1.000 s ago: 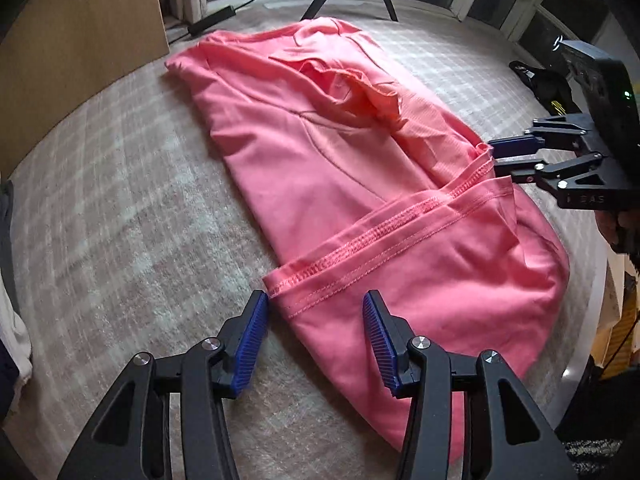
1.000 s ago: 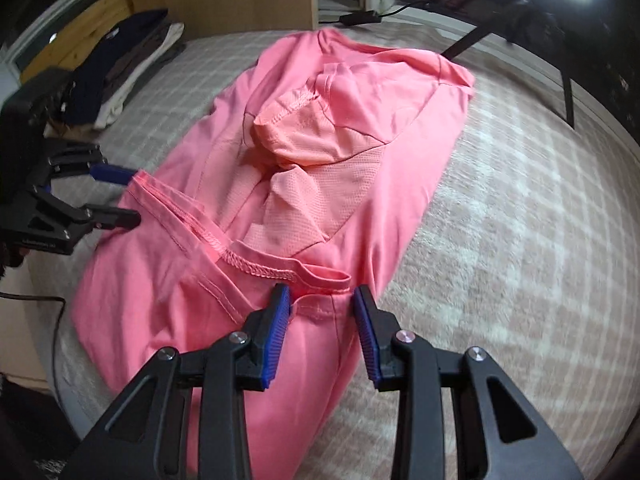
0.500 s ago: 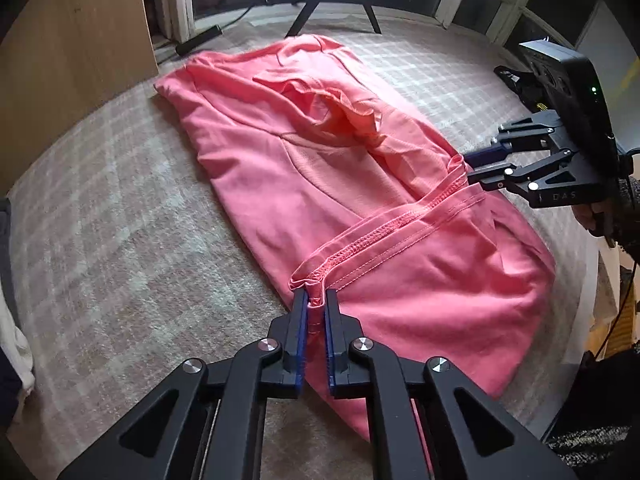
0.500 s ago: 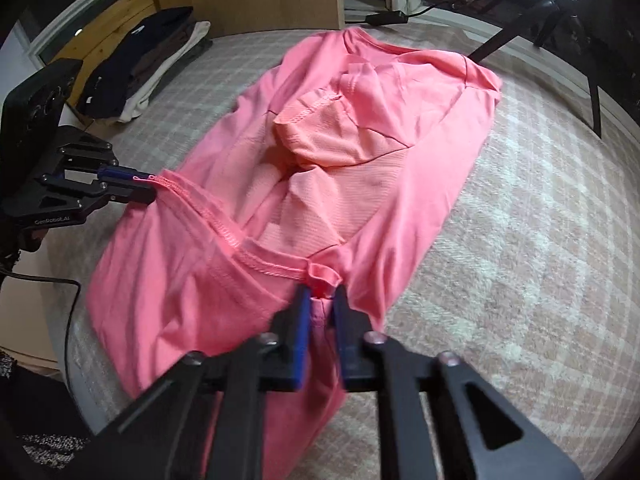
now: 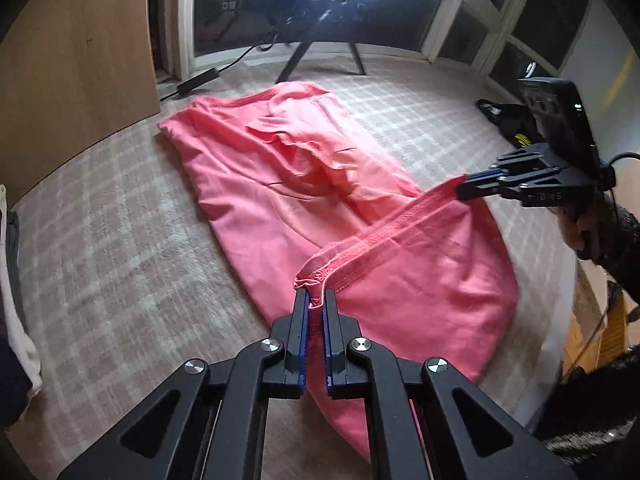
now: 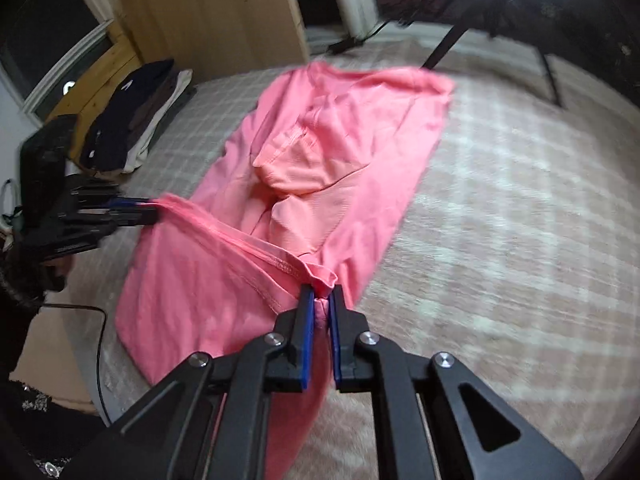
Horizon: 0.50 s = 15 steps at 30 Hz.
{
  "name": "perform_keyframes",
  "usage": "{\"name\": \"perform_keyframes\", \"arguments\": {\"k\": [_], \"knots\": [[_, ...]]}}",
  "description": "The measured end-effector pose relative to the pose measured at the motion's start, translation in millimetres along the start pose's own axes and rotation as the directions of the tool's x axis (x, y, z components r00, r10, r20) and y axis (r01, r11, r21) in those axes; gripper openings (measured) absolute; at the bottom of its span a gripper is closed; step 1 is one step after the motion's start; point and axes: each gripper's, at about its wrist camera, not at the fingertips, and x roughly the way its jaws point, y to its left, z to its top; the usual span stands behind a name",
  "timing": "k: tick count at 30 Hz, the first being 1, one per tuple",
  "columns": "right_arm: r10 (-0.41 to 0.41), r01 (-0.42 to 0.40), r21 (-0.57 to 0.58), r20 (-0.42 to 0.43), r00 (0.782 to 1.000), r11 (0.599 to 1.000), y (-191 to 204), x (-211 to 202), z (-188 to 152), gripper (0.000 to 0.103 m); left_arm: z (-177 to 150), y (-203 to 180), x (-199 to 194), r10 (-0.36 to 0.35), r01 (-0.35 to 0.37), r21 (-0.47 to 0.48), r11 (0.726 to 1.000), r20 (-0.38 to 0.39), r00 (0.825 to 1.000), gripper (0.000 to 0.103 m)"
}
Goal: Fold clothes
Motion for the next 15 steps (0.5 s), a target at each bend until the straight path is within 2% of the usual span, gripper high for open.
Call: {"name": "perform_keyframes", "arguments": {"k": [1, 2, 3, 4, 5, 8, 10, 12, 15], "knots": [[-0.014, 0.015, 0.007, -0.034, 0.999, 1.000, -3.5, 8.7, 2.1, 0.013, 0.0, 4.5, 11.1, 0.009, -0.009, -0.003, 1.000, -0.026, 1.000, 0.005], [-0.051, 0.053, 0.025, -0.071, 0.996, 0.998, -6.6, 14.2, 4.1, 0.014, -0.1, 9.0, 22.2, 0.018, -0.018, -0.006, 1.000, -0.051, 0.999, 0.010], [-0.072, 0.075, 0.041, -0.075, 0.995, 0.996, -9.6, 11.9, 5.1, 0.014, -1.6, 13.2, 31.1, 0.038, -0.039, -0.017, 0.999, -0.087, 0.995, 0.011], [-0.068, 0.070, 0.050, -0.044, 0.997, 0.996, -11.6, 2.5, 4.2, 0.014, -2.7, 17.2, 34.4, 0.045, -0.049, -0.038, 0.998, -0.102, 0.994, 0.011], [-0.064, 0.065, 0.061, -0.012, 0.998, 0.996, -13.6, -7.3, 3.0, 0.016, -3.7, 18.5, 31.2, 0.037, -0.042, -0.049, 0.998, -0.095, 0.995, 0.014], [-0.042, 0.031, 0.117, 0.091, 0.995, 0.993, -20.1, -45.3, -5.3, 0.022, -5.7, 14.2, 5.5, 0.060, -0.062, -0.051, 0.997, -0.041, 0.997, 0.016], [-0.017, 0.009, 0.068, 0.119, 0.993, 0.998, -7.9, -55.8, -13.2, 0.022, -6.9, 9.6, -13.7, 0.082, -0.082, -0.049, 0.995, -0.001, 0.997, 0.016], [0.013, -0.015, 0.022, 0.091, 0.996, 1.000, 6.8, -43.1, -15.7, 0.022, -7.7, 0.5, -23.9, 0.032, -0.030, -0.041, 0.999, 0.034, 0.999, 0.017], [0.029, -0.029, 0.000, 0.001, 1.000, 1.000, 18.1, -3.2, -19.1, 0.022, -5.3, -19.0, -9.6, -0.038, 0.037, 0.015, 0.999, 0.035, 0.999, 0.024]]}}
